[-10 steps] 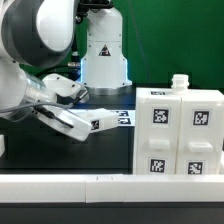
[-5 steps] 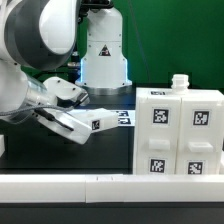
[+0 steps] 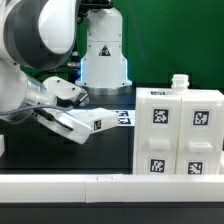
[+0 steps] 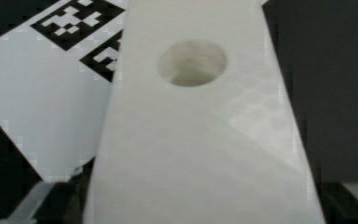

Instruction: Assemble cabinet

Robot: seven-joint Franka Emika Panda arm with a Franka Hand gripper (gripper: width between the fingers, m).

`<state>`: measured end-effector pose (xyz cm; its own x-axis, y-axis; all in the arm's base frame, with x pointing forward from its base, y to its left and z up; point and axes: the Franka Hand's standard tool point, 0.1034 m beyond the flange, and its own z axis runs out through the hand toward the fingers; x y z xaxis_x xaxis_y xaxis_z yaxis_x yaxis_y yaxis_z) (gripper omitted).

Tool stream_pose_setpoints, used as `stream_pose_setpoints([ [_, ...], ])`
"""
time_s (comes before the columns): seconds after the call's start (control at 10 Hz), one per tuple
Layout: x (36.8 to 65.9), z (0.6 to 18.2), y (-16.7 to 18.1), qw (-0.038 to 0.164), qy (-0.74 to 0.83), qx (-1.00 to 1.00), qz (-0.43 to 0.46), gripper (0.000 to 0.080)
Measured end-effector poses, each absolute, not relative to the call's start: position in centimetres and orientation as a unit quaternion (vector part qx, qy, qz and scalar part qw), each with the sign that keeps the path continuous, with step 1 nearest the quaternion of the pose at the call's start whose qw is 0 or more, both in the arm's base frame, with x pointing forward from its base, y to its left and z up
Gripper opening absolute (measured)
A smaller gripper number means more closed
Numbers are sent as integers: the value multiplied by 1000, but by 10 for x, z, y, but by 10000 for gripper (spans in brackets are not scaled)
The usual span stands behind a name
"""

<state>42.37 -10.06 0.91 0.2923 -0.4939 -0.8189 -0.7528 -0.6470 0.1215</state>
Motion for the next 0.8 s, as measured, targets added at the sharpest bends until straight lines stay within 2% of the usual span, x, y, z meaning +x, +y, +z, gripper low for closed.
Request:
stream_pose_setpoints([
  [0.2,438,51,-111,167,387,-792,441,570],
  [0.3,449,71,-121,170,383,-805,420,567],
  [0.5,473,123,-138,174,347,-850,357,566],
  [0.6,484,138,-143,153,339,-871,320,566],
  [0.8,491,133,-139,138,344,-894,252,542],
])
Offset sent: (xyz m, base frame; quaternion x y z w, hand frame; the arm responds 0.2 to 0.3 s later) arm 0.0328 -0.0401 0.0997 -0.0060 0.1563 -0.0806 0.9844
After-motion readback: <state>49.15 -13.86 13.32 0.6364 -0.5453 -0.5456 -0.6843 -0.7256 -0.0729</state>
